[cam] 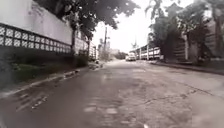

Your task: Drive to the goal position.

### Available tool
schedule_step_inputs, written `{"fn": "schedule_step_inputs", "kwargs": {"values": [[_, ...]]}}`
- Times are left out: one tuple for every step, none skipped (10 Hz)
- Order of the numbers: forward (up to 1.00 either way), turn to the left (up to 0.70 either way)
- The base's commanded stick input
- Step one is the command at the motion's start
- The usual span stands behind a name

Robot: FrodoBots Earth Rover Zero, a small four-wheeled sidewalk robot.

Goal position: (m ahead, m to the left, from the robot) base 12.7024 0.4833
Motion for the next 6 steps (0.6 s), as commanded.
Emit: {"fn": "schedule_step_inputs", "kwargs": {"values": [[1.00,0.00],[1.00,0.00],[1.00,-0.17],[1.00,-0.34],[1.00,0.00],[1.00,0.00]]}}
